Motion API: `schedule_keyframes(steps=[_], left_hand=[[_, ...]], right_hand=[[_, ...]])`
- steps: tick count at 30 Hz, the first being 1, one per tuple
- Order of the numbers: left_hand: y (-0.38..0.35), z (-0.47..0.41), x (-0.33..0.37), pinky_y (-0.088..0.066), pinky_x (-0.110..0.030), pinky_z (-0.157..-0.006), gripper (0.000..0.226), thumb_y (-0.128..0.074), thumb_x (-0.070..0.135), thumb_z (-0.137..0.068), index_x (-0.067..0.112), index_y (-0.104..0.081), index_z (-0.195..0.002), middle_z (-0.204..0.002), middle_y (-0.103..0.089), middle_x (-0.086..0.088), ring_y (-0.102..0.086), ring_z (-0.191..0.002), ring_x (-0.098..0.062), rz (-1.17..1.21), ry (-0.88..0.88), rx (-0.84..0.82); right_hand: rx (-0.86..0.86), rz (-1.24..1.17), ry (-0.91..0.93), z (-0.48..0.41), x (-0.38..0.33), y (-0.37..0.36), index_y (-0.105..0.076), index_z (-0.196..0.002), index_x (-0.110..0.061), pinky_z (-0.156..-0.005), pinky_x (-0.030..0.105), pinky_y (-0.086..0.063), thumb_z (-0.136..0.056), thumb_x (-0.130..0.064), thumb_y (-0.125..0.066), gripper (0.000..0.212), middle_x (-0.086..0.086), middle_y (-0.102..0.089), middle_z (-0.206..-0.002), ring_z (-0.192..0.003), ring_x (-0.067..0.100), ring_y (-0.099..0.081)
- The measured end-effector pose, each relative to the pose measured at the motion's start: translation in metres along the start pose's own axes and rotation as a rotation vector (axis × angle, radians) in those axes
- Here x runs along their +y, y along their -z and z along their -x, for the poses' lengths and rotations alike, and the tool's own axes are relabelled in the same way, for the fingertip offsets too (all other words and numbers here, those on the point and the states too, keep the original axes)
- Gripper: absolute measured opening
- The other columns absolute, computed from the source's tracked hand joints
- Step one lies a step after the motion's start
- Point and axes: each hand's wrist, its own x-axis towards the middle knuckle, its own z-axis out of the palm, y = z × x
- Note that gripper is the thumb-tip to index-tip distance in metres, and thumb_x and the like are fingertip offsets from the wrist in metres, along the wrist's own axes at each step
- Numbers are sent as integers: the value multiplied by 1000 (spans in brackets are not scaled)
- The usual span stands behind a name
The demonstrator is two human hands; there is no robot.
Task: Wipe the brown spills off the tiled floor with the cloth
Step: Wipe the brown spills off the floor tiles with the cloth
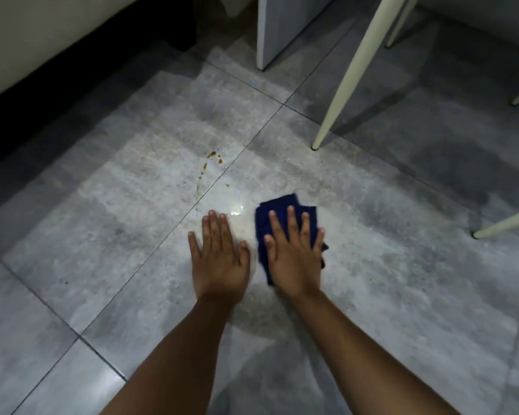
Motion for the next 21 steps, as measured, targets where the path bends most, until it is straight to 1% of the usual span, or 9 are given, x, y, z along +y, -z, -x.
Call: schedule_keyframes(steps=[2,4,7,11,13,15,16,18,21], left_hand=[[0,1,0,2,-49,-118,67,-6,45,-96,6,3,-151,-160,6,-12,12,-147,-21,-3,1,-14],[1,1,0,3,-48,-118,67,-4,45,-96,7,5,-151,-160,8,-11,14,-146,-20,1,-6,-12],[2,0,1,2,-48,-118,67,-10,44,-96,8,1,-151,-160,2,-11,8,-147,-20,16,-4,5],[-2,0,-1,0,-48,-119,66,-17,42,-96,7,-7,-151,-160,-7,-11,0,-148,-20,31,-10,42],[-3,1,-2,1,-48,-119,66,-18,42,-96,7,-9,-151,-160,-7,-11,0,-148,-20,45,-12,41],[-2,1,-2,2,-48,-119,66,-17,42,-96,7,-7,-151,-160,-6,-11,2,-148,-20,50,-15,38],[-2,0,-2,2,-48,-119,66,-16,42,-96,8,-6,-151,-160,-5,-11,3,-148,-20,47,-15,35],[0,0,-2,4,-47,-118,65,-13,43,-97,9,-2,-151,-160,-1,-10,7,-147,-19,55,-16,15],[5,0,-8,8,-42,-119,64,-7,43,-97,11,0,-152,-161,3,-7,12,-146,-13,149,-55,10]], right_hand=[[-34,6,36,-7,-8,-1,-3,-150,-38,-115,53,9,-94,-52,2,58,-3,4,-160,-146,24,10],[-46,11,87,-30,-11,3,-5,-150,-38,-115,52,11,-97,-50,-5,54,-3,4,-161,-146,23,11],[-18,3,116,-74,-1,14,-10,-151,-37,-114,50,11,-101,-48,-14,51,-2,0,-161,-147,23,7],[86,-30,-132,-96,37,21,-11,-151,-36,-116,52,8,-101,-48,-11,52,-1,-2,-161,-147,24,4],[100,-61,-259,-76,51,20,-9,-151,-36,-115,53,7,-101,-48,-11,52,0,0,-161,-147,24,6],[106,-78,-316,-45,45,15,-7,-151,-36,-115,52,9,-101,-48,-11,52,0,1,-161,-146,23,8],[102,-76,-298,-29,35,10,-7,-151,-36,-115,52,10,-101,-48,-11,52,-1,1,-161,-146,24,9],[67,-58,-170,-8,10,2,-6,-151,-36,-115,52,11,-99,-49,-9,53,-1,0,-160,-147,25,8],[27,-11,-27,-15,-9,-2,-6,-150,-36,-115,53,9,-95,-51,-1,57,-1,-1,-160,-147,25,6]])
